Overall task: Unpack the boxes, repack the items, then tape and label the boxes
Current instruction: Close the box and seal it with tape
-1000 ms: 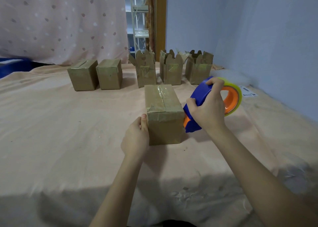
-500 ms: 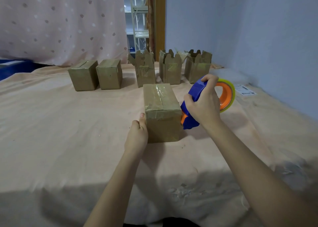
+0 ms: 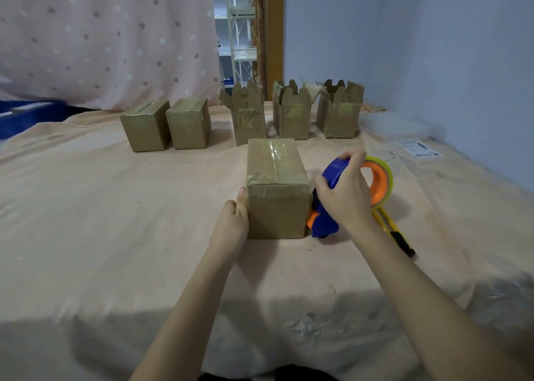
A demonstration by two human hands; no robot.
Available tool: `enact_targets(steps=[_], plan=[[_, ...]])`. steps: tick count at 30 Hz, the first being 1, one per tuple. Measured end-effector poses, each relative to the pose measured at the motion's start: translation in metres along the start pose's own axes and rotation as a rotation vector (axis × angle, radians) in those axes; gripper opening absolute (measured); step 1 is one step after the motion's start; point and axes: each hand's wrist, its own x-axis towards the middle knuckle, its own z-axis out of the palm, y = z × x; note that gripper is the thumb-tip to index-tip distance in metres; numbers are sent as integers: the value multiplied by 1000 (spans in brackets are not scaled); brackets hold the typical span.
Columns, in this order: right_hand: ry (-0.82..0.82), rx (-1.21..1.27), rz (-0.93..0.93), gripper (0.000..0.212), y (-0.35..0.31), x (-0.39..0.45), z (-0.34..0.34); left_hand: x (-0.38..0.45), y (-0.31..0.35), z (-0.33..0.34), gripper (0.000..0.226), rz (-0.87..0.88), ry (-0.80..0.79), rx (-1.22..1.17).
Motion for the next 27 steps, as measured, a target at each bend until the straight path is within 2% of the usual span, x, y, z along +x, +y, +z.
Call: enact_targets(steps=[2,4,7,8,10,12,14,16,21,27], plan=[[-25,7,11,43,0,2,-4,-1,3,-1,47,19,10,-21],[-29,48,41,42,0,6,-10,-3,9,-7,33,74,85,-53],[-26,65,45,44,1,12,-22,-10,23,-22,10,277,213,-70],[-25,74,38,45,1,13,-25,-14,30,-27,10,388,222,-26],[-23,108,39,46,2,14,-30,-23,46,-31,32,675,193,216],[-25,139,40,48,2,12,-34,-28,58,-28,51,939,170,571],[-44,150,31,49,-1,9,-35,-26,62,-21,57,1084,152,848],[-67,128,21,50,-4,6,-37,-20,60,-15,55,1131,138,968],[-118,32,4,56,-9,1,-43,-12,46,-14,20,1239,220,913],[-104,-329,-96,68,-10,5,-46,-14,42,-18,28,1191,199,920]])
